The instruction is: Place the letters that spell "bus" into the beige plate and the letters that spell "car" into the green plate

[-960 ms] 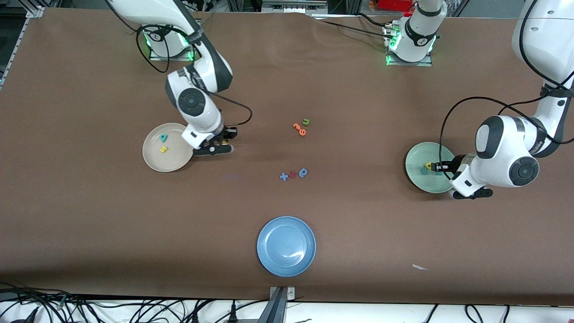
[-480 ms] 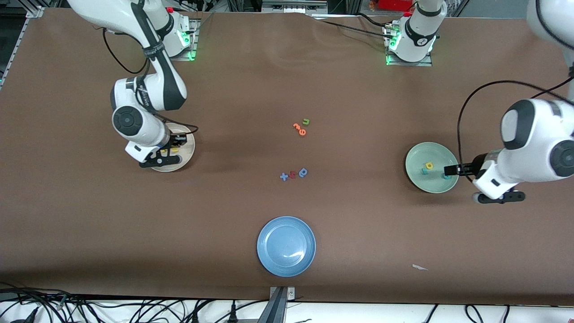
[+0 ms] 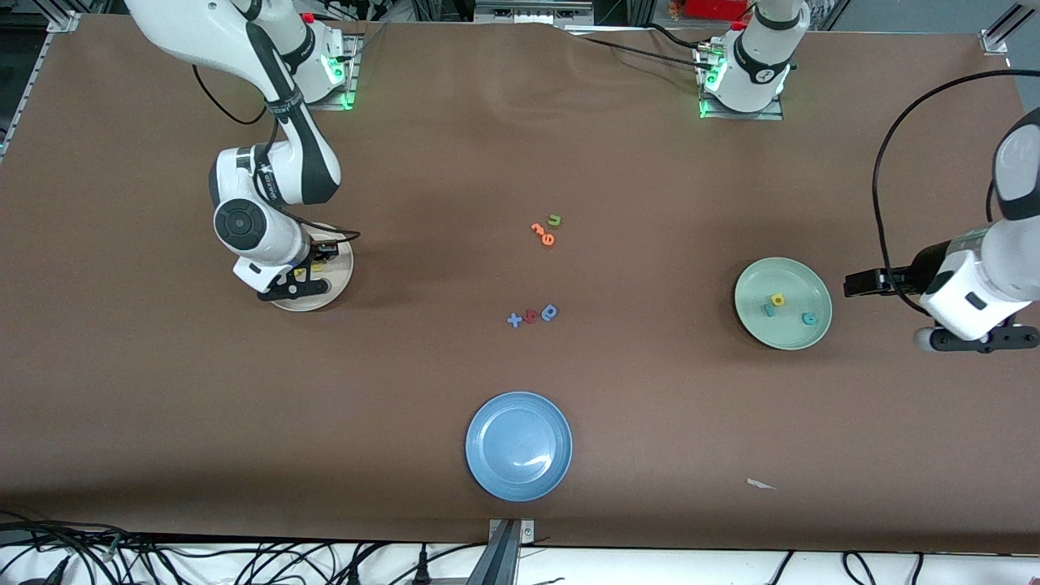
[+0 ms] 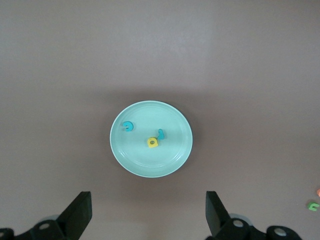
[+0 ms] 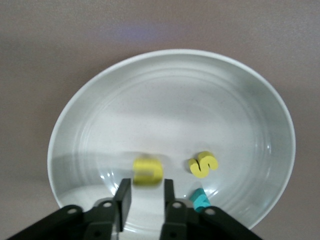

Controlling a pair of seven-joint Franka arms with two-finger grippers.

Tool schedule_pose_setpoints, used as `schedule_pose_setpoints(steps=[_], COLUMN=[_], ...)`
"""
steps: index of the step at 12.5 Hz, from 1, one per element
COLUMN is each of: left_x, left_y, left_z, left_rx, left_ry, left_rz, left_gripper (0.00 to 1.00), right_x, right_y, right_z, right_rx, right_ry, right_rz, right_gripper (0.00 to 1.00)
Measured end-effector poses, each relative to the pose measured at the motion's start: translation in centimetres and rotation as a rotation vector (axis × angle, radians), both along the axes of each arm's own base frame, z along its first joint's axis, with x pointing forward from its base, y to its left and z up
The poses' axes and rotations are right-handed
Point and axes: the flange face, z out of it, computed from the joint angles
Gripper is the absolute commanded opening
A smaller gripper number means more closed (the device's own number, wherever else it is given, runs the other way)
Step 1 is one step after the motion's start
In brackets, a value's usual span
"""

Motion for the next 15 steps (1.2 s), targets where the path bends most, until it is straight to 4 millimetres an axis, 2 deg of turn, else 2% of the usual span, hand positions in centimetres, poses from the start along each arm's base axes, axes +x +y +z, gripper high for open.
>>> schedule_pose_setpoints(steps=[2,4,6,7,8,9,11,13,15], left_x=[-0.4,-0.7,-0.9,-1.1,-1.4,-1.6,-1.8,-2.2,-2.4], left_y=[-0.4,-0.2,1.6,2.5,2.8,2.8,2.5,2.5,2.4], left_z=[1.7,2.5,3.2,3.5,3.5,3.3,3.1,3.4,3.7], left_rx=[0.005,-0.003,-0.073,-0.092,-0.096,-0.093,-0.085,-0.080,-0.079], left_ry=[-0.025,-0.035,-0.049,-0.056,-0.059,-0.073,-0.129,-0.146,-0.149], left_rz=[-0.008,-0.021,0.014,0.023,0.026,0.026,0.027,0.030,0.028], left_gripper=[0.96,0.95,0.90,0.90,0.92,0.99,1.00,1.00,1.00], right_x=[0.6,1.8,3.6,4.8,6.2,7.2,8.3,9.0,9.8], right_y=[0.3,0.9,1.8,2.1,1.9,1.4,0.9,-0.3,-3.8], right_z=[1.0,4.0,9.3,12.8,16.8,20.6,26.9,31.6,34.1], right_rx=[0.005,0.008,0.016,0.021,0.025,0.027,0.030,0.030,0.019], right_ry=[-0.010,0.015,0.035,0.034,0.022,0.010,-0.010,-0.055,-0.105], right_rz=[0.000,-0.005,-0.005,-0.006,-0.015,-0.026,-0.038,-0.063,-0.120], right_gripper=[1.00,1.00,1.00,1.00,1.00,1.00,1.00,1.00,1.00])
